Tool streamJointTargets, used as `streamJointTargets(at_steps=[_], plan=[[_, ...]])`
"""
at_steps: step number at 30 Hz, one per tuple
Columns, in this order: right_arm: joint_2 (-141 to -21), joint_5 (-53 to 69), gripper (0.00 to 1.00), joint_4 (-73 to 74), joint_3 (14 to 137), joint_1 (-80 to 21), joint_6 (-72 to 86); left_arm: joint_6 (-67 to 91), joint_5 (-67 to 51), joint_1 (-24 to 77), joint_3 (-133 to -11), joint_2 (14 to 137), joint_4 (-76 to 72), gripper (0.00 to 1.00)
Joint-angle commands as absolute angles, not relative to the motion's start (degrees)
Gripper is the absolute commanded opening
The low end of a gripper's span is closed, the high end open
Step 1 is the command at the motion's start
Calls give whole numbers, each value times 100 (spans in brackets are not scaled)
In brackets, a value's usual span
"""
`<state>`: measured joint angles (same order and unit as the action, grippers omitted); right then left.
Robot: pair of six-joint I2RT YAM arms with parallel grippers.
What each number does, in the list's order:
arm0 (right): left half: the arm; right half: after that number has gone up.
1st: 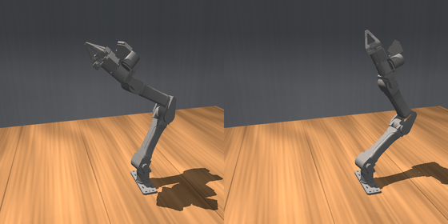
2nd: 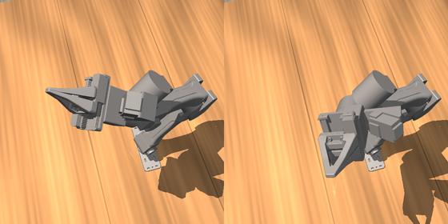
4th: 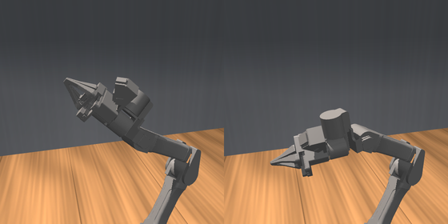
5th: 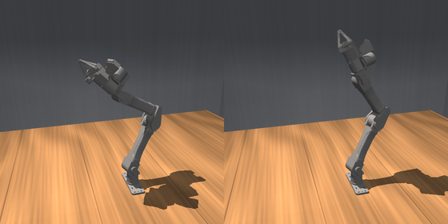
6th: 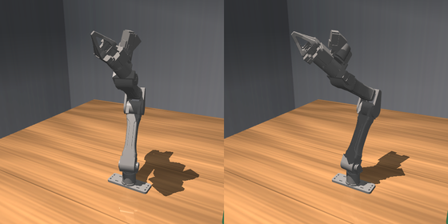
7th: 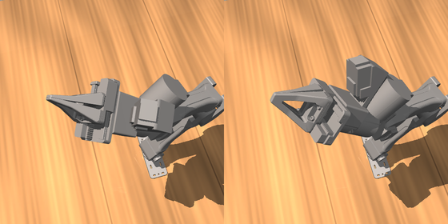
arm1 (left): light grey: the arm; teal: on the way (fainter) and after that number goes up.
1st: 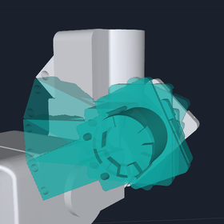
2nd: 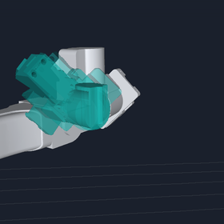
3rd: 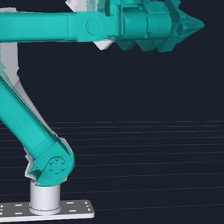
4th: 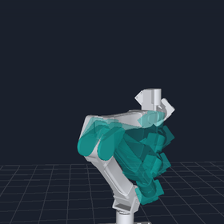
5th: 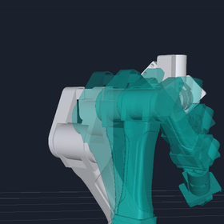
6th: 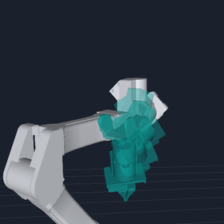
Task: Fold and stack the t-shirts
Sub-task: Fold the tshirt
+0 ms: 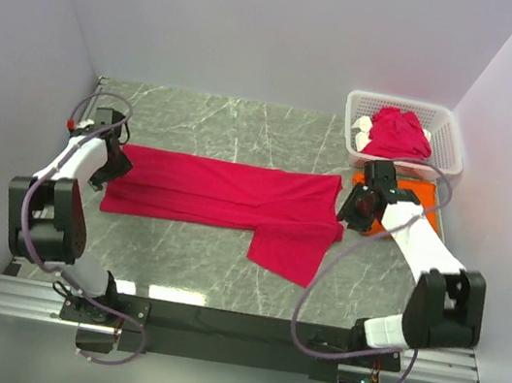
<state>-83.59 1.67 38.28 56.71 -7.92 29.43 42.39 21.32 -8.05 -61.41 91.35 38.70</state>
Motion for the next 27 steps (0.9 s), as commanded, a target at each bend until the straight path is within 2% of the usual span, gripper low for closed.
streamJointTargets(at_steps=[1, 4, 9, 13, 16, 19, 27], plan=[[-7533, -430, 44, 3542, 5652, -1115, 2857, 4263, 2224, -817, -6249, 8421, 3806, 70], [-7042, -571, 50, 3682, 5529, -1712, 2690, 4210, 2101, -817, -6065, 7955, 3841, 77], [-6882, -413, 49, 3884, 5098, -3011, 2628, 4026, 1715, -809, -5520, 7122, 3867, 81], [-6995, -299, 48, 3850, 4659, -3874, 2645, 3841, 1564, -809, -4976, 6444, 3718, 92], [-7276, -394, 47, 3989, 4623, -4515, 2776, 3736, 1538, -791, -4773, 6083, 3639, 94], [-7601, -667, 47, 4113, 4623, -4877, 2909, 3718, 1547, -791, -4589, 5854, 3481, 95], [-8261, -1063, 47, 4219, 4684, -4992, 2857, 3595, 1696, -545, -4149, 5660, 3077, 95]])
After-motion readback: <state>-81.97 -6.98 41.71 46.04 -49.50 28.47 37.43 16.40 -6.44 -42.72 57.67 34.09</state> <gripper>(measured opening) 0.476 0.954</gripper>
